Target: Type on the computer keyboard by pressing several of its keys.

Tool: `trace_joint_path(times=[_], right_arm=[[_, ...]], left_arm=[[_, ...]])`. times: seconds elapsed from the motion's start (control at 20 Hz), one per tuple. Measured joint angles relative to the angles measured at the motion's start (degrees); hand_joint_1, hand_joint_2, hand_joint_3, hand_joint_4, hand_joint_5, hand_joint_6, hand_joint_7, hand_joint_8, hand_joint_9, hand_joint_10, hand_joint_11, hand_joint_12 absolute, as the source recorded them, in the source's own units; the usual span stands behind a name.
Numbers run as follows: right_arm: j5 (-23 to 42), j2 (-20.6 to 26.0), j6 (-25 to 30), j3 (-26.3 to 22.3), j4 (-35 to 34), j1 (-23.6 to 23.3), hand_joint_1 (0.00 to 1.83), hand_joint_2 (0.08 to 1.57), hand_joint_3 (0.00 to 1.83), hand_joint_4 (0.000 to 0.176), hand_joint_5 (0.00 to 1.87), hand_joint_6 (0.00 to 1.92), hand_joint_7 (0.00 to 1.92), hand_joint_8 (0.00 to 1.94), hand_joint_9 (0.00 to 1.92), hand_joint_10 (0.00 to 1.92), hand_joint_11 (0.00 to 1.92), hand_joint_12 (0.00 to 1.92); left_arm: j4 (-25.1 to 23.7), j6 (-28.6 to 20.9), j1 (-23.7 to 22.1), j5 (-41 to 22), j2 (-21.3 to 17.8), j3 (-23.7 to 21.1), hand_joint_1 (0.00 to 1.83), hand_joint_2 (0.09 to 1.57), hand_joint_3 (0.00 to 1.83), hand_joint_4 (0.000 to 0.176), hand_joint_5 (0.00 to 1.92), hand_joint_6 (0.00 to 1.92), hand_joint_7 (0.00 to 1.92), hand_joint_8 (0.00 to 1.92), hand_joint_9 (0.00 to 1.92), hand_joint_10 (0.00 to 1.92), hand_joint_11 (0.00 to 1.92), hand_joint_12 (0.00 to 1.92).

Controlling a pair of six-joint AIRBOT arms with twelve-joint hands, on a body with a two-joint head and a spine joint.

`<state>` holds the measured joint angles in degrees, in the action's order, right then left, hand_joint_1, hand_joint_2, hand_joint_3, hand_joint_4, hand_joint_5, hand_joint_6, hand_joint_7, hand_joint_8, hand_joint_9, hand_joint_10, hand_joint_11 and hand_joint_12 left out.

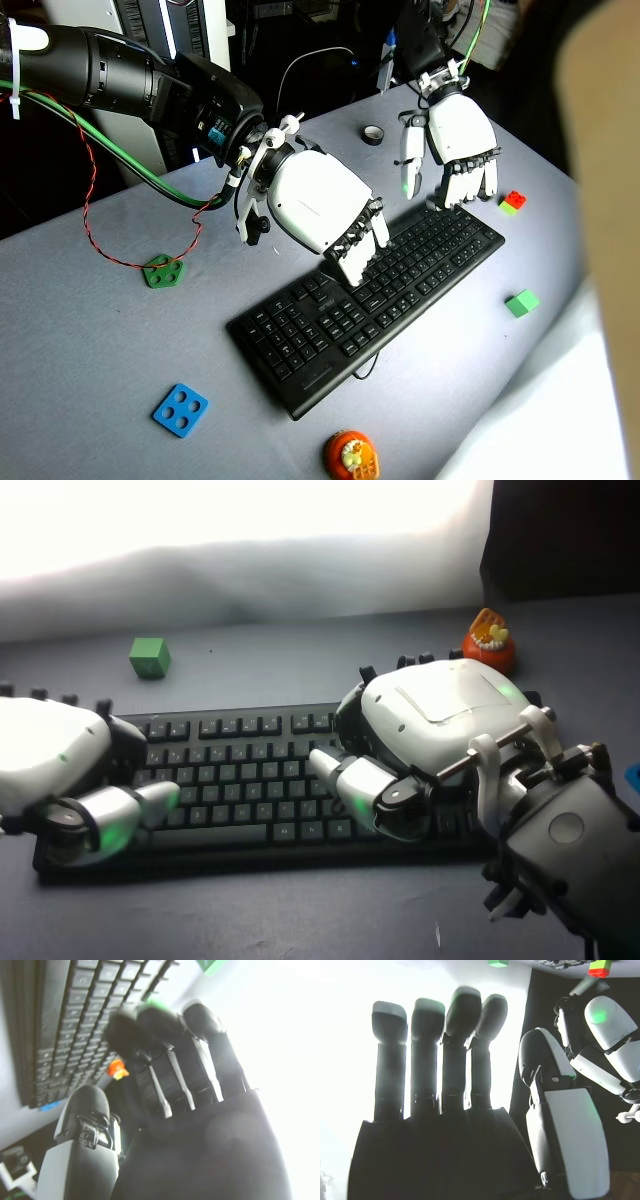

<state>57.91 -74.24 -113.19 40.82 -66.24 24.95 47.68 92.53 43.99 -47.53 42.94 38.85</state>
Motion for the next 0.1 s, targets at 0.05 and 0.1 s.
trace_joint_path(times=[0.05, 0.1], right_arm=[[-0.04, 0.00, 0.02, 0.00, -0.17, 0.02, 0.38, 1.42, 0.02, 0.000, 0.91, 1.69, 1.09, 1.66, 1.08, 1.92, 1.05, 1.92], [-0.02, 0.00, 0.04, 0.00, -0.09, 0.00, 0.38, 1.42, 0.02, 0.000, 0.91, 1.69, 1.09, 1.66, 1.08, 1.92, 1.05, 1.92]], left_arm=[[-0.04, 0.02, -0.28, 0.13, -0.87, -0.33, 0.31, 1.43, 0.01, 0.000, 0.78, 1.58, 1.00, 1.35, 0.88, 1.54, 0.57, 1.88], [-0.17, 0.02, -0.59, 0.98, -1.51, -0.48, 0.31, 1.43, 0.01, 0.000, 0.78, 1.58, 1.00, 1.35, 0.88, 1.54, 0.57, 1.88]])
